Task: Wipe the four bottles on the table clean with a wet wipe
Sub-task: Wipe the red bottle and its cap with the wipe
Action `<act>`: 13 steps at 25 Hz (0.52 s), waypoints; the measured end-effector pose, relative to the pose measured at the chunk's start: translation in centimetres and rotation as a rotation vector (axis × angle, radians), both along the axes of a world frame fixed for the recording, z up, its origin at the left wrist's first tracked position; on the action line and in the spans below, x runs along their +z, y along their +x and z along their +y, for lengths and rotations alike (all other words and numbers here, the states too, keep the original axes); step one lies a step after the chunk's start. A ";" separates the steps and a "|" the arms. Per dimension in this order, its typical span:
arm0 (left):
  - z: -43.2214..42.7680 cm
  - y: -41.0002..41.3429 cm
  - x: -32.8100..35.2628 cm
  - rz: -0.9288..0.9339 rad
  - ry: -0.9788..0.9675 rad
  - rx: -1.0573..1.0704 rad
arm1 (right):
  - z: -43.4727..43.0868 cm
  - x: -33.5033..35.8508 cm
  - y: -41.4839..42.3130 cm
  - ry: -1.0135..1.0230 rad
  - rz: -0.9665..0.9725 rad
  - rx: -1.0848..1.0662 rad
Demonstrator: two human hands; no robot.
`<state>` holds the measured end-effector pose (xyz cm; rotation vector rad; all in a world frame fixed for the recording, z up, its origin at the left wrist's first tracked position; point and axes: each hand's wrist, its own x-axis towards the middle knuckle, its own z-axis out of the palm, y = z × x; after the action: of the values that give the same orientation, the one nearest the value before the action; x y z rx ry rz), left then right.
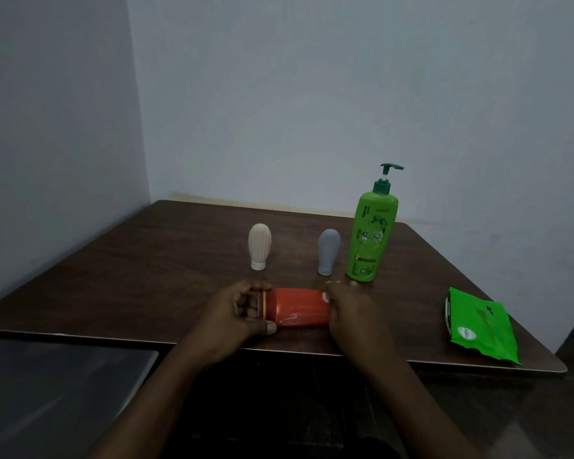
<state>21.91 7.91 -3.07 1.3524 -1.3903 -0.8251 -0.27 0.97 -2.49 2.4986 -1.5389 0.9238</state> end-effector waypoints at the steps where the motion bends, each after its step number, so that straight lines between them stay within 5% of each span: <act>1: 0.0 0.0 0.0 0.003 -0.002 0.003 | 0.6 -0.3 1.4 -0.027 0.009 0.047; 8: 0.1 -0.2 0.2 0.015 -0.026 -0.005 | 3.3 -1.9 5.0 -0.155 0.115 0.330; 13: -0.3 0.1 0.1 -0.023 0.015 0.003 | 1.6 -1.9 -1.1 -0.096 0.006 0.202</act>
<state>22.05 7.56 -3.00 1.3791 -1.4023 -0.8222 -1.40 2.52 -4.36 2.6200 -1.2256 0.9888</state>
